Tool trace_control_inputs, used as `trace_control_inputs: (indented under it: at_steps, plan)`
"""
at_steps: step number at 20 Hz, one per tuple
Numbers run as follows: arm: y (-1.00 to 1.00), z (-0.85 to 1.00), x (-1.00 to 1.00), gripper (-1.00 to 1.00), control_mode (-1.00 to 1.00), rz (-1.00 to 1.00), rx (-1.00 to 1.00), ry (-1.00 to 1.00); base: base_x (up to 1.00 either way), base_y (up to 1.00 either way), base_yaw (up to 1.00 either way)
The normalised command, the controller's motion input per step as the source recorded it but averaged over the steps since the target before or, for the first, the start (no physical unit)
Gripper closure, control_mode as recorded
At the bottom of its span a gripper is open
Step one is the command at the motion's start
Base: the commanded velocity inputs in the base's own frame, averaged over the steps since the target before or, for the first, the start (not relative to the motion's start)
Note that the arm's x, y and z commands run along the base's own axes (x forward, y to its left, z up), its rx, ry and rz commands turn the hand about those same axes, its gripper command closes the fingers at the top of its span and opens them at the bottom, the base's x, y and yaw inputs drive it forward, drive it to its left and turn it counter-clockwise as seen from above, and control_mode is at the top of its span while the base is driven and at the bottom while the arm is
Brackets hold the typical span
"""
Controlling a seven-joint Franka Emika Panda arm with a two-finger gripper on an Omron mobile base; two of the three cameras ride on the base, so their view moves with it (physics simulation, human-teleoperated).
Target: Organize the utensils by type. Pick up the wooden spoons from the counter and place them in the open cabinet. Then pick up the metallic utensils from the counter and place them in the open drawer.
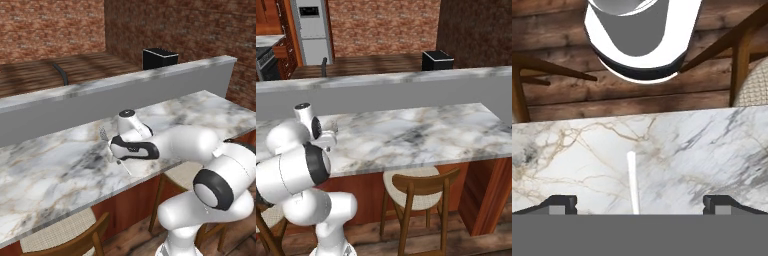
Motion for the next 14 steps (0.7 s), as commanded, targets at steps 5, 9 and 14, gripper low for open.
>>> trace_control_inputs:
  at_steps: [5,9,14]
  plan:
    - [0.0,-0.34,0.34,-1.0,-1.0,0.0,0.04,0.0,0.0,0.0,0.0]
    - [0.0,-0.45,0.24,-1.0,-1.0,0.0,0.09,0.0,0.0,0.0,0.0]
    - [0.0,-0.36,0.12,-1.0,-1.0,0.0,0.08,-0.04,0.0,0.0,0.0]
